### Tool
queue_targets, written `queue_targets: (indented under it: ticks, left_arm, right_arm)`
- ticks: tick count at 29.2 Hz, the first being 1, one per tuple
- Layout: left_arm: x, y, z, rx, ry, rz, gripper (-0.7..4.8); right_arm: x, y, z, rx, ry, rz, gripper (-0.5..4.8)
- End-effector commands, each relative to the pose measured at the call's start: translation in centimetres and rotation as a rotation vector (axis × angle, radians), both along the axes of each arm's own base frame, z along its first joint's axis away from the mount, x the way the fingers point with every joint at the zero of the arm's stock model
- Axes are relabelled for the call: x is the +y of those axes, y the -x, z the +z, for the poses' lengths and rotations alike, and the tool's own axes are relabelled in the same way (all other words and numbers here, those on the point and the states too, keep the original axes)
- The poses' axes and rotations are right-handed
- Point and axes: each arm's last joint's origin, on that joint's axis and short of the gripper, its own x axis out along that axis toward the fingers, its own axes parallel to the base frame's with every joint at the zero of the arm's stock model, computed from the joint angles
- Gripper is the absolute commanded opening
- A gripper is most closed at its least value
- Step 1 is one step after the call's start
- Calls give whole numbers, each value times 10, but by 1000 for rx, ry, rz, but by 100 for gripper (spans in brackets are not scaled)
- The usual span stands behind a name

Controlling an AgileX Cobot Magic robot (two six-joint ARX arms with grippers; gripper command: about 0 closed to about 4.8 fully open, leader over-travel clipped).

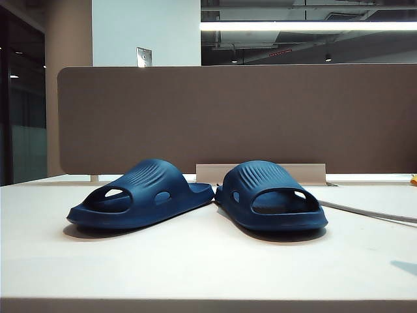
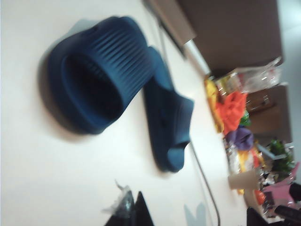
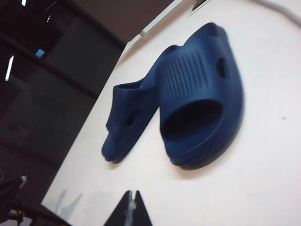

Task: Interlock the pair of blue slippers on the table with their fronts facing up.

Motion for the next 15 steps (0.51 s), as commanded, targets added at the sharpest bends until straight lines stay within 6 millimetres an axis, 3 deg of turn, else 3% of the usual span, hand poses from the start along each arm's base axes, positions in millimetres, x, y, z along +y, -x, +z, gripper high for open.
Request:
queue_targets:
  ticks: [1,10,15]
  left_arm:
    - [-1,-1,8,48,-47,-52,-5]
    - [-3,-25,35,84,-144,-116,-6]
    - [-6,-49,34,83,-120,-125,-5]
  right_arm:
    - [1,0,2,25,-51,22,-1]
    - [1,2,2,119,-95,15,-1]
    - [0,5,4,177,-88,-8,-1]
